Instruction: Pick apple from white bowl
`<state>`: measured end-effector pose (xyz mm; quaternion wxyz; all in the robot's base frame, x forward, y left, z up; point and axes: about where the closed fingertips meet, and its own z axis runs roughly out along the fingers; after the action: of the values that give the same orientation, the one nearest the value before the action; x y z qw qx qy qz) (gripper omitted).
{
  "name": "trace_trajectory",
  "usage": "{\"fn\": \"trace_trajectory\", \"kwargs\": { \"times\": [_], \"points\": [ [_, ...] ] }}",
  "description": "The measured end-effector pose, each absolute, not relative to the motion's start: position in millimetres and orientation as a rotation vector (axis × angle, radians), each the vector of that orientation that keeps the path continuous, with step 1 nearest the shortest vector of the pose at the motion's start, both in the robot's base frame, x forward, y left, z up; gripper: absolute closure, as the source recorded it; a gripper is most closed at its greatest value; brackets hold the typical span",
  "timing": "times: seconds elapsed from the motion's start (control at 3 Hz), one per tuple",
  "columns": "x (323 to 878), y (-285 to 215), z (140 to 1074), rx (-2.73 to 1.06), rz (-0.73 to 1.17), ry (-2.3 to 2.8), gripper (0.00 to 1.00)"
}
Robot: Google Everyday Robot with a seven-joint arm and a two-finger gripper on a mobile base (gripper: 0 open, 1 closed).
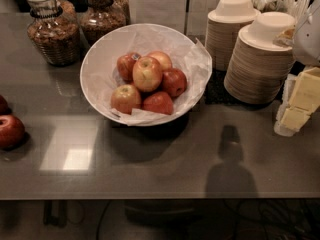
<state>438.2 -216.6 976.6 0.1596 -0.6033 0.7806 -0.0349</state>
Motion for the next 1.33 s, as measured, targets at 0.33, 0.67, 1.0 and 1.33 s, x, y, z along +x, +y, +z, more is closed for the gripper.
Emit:
{"fn": "trace_trajectory", "kwargs": {
  "times": [0.33, 0.67, 1.0, 1.33],
  "points": [
    [438, -216, 976, -1.724, -0.099, 2.231, 0.0],
    [452, -206, 969, -1.728, -0.077, 2.225, 0.0],
    [479, -181, 957, -1.705, -0.038, 2.191, 0.0],
    [504, -146, 947, -1.68, -0.012, 2.119, 0.0]
  ]
}}
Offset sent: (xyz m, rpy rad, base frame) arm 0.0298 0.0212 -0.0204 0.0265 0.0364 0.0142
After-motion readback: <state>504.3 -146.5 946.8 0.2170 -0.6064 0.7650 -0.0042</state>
